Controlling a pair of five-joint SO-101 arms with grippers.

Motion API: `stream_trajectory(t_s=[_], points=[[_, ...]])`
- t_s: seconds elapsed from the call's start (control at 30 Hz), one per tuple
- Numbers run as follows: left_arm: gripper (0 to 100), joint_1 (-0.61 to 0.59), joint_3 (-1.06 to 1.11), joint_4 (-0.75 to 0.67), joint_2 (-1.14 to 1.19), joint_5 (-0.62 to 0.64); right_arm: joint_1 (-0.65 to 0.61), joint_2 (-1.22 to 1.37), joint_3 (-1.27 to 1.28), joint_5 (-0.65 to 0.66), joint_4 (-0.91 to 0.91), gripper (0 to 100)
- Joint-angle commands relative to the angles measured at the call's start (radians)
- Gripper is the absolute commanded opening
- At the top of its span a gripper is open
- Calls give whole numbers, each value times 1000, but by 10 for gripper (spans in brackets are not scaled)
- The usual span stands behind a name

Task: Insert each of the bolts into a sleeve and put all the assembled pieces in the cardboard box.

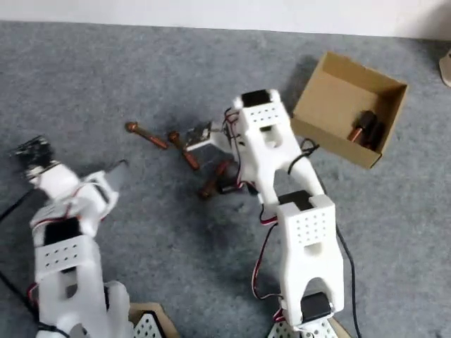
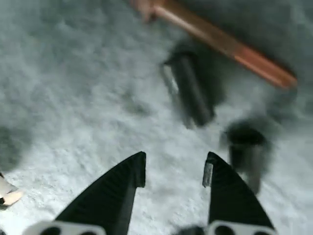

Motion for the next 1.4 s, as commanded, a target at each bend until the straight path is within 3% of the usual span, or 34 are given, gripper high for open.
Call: stream_trajectory(t_s=[0.0, 0.23, 0.43, 0.67, 0.9, 1.37], points=[[372, -140, -18, -23, -24, -25, -7, -21, 30, 15, -51, 183], [372, -292, 64, -198, -24, -23, -10, -27, 44, 15, -64, 183], [372, -309, 277, -520, -24, -23, -8, -21, 61, 15, -64, 183], [372, -441, 433, -925, -18, -17, 16, -19, 59, 11, -64, 183], [372, -492, 433, -919, -16, -17, -7, -33, 31, -14, 19, 183], [372, -417, 433, -815, -21, -17, -13, -62, -143, -48, -19, 183]])
